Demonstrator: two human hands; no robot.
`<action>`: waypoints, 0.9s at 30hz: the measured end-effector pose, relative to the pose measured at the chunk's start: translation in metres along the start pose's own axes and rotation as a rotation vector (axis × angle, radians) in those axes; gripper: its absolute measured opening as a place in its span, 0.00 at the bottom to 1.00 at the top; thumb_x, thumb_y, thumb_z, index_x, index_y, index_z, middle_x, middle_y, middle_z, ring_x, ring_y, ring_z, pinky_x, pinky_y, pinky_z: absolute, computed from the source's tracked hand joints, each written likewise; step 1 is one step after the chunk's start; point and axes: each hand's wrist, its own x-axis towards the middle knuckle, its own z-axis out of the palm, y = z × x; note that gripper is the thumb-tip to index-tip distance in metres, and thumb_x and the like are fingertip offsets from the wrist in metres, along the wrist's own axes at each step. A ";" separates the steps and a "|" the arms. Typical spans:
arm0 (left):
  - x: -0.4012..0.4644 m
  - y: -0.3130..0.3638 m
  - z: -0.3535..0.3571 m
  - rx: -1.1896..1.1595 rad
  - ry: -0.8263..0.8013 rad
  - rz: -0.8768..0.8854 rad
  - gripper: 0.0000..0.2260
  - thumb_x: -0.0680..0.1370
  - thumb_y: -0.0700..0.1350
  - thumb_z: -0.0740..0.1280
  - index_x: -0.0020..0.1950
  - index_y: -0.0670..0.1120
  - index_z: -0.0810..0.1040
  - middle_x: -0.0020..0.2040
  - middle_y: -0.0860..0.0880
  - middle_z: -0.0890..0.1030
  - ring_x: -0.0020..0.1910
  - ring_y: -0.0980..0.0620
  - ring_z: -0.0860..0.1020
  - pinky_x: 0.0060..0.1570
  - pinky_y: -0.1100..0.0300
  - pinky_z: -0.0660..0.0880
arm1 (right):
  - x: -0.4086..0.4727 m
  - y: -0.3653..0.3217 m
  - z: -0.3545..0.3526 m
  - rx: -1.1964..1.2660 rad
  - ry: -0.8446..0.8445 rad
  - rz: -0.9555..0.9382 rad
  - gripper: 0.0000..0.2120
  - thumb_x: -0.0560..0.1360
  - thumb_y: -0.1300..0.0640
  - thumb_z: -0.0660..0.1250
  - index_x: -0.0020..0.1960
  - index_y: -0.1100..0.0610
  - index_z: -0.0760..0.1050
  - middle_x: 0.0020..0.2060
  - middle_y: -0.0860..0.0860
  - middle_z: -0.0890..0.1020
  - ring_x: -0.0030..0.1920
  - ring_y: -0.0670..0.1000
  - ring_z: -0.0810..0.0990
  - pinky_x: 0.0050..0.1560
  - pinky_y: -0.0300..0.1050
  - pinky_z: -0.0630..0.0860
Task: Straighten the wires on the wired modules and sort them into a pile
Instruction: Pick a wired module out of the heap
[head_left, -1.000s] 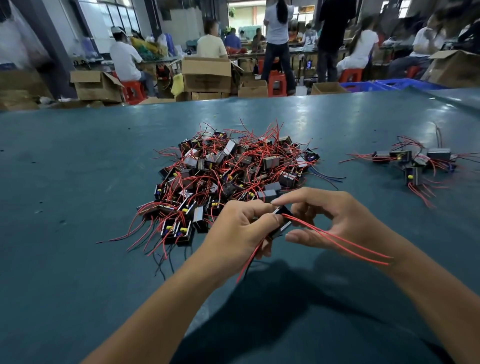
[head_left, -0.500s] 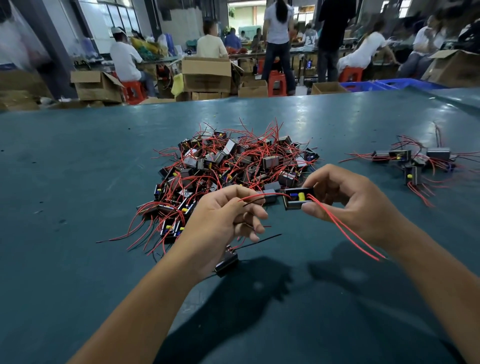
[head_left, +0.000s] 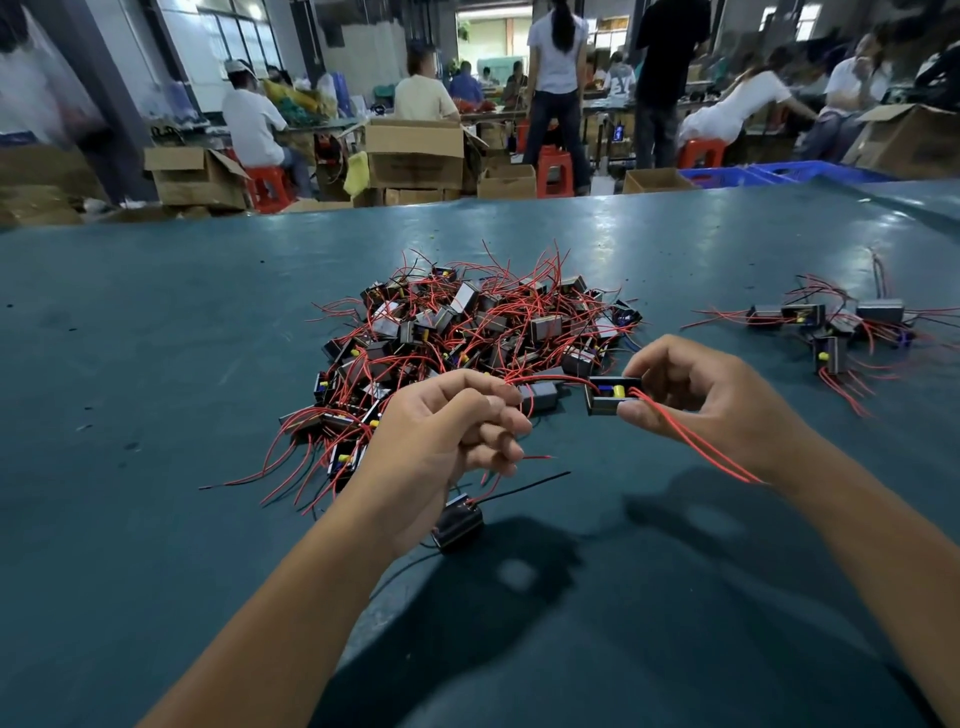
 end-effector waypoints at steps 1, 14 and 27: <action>0.000 0.000 0.000 0.000 -0.004 0.002 0.07 0.75 0.39 0.66 0.42 0.44 0.85 0.40 0.39 0.82 0.31 0.48 0.79 0.30 0.59 0.77 | 0.000 0.000 0.000 -0.001 -0.007 -0.003 0.14 0.66 0.44 0.75 0.47 0.49 0.77 0.37 0.57 0.78 0.35 0.50 0.73 0.40 0.43 0.71; -0.004 -0.023 0.005 1.061 -0.047 0.289 0.07 0.80 0.50 0.69 0.43 0.52 0.79 0.31 0.58 0.76 0.30 0.58 0.71 0.33 0.57 0.71 | 0.001 0.027 -0.028 -0.496 -0.479 0.221 0.11 0.73 0.51 0.75 0.50 0.40 0.75 0.42 0.42 0.84 0.41 0.39 0.80 0.42 0.30 0.71; -0.002 -0.026 0.007 1.012 -0.069 0.261 0.08 0.81 0.50 0.68 0.44 0.50 0.81 0.33 0.57 0.76 0.32 0.59 0.72 0.33 0.64 0.67 | -0.006 -0.019 0.038 -0.018 -0.023 0.167 0.08 0.77 0.62 0.69 0.51 0.50 0.80 0.47 0.46 0.85 0.50 0.42 0.83 0.55 0.39 0.78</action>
